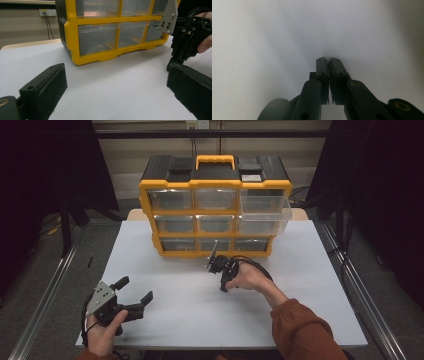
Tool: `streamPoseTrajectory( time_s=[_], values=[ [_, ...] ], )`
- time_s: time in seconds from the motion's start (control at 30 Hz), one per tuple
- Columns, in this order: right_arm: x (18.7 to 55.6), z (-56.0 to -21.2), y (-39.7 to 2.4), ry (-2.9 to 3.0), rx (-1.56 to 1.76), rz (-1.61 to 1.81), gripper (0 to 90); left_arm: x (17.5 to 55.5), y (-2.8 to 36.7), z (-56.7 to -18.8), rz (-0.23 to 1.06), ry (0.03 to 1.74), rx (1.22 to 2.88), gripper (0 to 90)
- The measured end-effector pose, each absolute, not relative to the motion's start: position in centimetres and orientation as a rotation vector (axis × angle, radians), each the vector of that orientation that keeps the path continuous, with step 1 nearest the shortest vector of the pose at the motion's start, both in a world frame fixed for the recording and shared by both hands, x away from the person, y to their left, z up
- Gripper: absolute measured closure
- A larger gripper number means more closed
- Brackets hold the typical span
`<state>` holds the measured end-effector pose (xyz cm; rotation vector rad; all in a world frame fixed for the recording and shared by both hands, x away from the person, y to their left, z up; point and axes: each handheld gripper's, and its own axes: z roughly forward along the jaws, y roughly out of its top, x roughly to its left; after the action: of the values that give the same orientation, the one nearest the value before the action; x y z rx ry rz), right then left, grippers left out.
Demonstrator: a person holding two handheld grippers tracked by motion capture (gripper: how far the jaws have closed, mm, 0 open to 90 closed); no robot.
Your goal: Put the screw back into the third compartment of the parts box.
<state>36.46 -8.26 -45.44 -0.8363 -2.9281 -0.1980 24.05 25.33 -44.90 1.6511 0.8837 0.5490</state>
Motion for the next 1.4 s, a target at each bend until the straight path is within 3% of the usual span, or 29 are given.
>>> streamPoseTrajectory(
  time_s=[1.4],
  values=[
    [35.3,-40.0,-7.1,-2.932,-0.727,-0.458,85.9,24.0,25.3,-44.9,0.558,0.886,1.649,2.9]
  ],
)
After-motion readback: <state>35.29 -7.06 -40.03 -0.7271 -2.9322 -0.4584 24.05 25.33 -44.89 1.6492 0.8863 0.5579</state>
